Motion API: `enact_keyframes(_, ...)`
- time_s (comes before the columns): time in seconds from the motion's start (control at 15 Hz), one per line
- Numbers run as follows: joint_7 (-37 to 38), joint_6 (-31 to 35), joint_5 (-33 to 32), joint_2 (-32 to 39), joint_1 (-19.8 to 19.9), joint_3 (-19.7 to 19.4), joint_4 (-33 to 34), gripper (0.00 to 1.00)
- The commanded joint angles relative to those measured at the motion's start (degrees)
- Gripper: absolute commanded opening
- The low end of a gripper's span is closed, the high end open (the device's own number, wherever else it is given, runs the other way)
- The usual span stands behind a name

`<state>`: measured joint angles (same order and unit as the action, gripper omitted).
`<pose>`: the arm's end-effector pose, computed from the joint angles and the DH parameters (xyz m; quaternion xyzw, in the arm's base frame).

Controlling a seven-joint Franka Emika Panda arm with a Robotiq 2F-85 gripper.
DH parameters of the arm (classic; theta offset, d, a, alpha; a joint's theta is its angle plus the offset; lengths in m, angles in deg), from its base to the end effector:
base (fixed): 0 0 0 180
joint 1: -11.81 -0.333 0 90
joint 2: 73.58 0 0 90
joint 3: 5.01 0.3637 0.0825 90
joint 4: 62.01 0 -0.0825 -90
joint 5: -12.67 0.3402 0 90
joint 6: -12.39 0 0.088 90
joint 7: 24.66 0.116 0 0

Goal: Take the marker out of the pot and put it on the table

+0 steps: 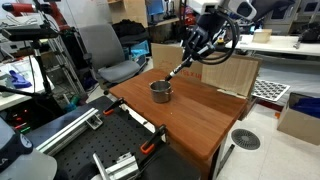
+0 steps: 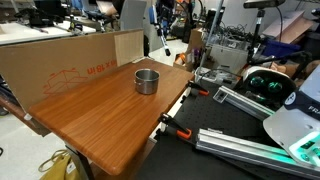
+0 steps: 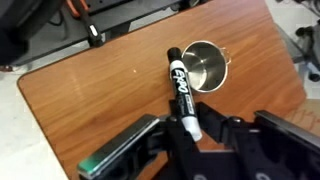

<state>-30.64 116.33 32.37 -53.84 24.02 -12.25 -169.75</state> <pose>0.5382 -0.1514 0.3687 -0.9527 0.1877 0.1645 0.1734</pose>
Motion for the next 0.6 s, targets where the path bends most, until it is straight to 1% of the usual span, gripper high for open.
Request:
enact_keyframes(0.0, -0.21, -7.17, 2.18, 7.33, 2.06, 0.33, 8.46, 0.06)
enact_keyframes(0.33, 1.40, -8.91, 1.98, 15.29, 3.05, 0.80, 15.22, 0.06)
enact_keyframes(0.53, 2.62, -9.93, 1.97, 18.77, 3.39, 0.91, 18.56, 0.06)
